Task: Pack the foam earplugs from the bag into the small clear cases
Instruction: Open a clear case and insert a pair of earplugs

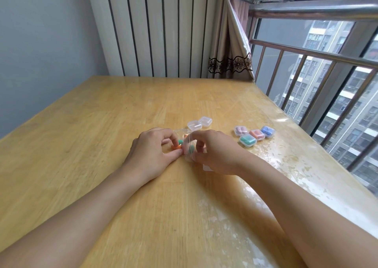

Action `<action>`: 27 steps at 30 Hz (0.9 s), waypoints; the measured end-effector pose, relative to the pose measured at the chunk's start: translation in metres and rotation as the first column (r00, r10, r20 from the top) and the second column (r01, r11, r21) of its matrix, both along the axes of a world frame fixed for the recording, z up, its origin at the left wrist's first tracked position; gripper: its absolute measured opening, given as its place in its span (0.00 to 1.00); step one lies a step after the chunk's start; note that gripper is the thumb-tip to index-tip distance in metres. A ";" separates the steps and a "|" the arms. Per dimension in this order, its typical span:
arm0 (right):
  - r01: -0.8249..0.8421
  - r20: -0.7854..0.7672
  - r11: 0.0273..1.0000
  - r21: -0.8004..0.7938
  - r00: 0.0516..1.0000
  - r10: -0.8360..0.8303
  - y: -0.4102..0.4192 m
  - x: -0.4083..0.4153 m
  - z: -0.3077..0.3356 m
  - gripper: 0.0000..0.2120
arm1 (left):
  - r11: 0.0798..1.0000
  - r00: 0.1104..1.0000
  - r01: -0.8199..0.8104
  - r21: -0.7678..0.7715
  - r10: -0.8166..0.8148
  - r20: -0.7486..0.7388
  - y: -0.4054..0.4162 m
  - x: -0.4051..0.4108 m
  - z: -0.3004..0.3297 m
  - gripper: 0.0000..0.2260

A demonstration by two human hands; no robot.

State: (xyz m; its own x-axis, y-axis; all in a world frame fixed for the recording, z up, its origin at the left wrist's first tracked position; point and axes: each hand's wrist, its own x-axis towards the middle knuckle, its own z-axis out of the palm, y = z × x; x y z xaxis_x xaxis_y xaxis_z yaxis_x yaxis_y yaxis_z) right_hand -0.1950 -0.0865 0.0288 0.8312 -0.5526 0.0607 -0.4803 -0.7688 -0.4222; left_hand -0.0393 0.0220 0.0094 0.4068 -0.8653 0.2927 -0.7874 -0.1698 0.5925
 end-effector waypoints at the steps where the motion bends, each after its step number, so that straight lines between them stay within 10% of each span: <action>1: -0.011 -0.006 1.000 0.007 1.000 0.011 0.000 0.000 -0.001 0.09 | 0.999 0.999 0.032 -0.002 -0.032 0.005 0.000 0.000 -0.001 0.06; 9: 0.038 0.062 0.999 0.016 0.997 -0.039 0.006 0.002 -0.003 0.05 | 0.995 0.985 0.096 0.039 -0.089 -0.146 -0.001 -0.005 0.001 0.25; 14: 0.046 0.073 0.998 0.041 0.996 -0.049 0.005 0.001 -0.003 0.05 | 0.998 0.997 0.040 0.042 -0.037 -0.068 -0.002 -0.006 -0.003 0.09; 27: 0.100 0.123 0.995 0.003 0.987 -0.100 0.004 0.002 -0.005 0.07 | 0.998 0.998 -0.057 -0.005 0.057 -0.033 -0.003 -0.013 -0.006 0.10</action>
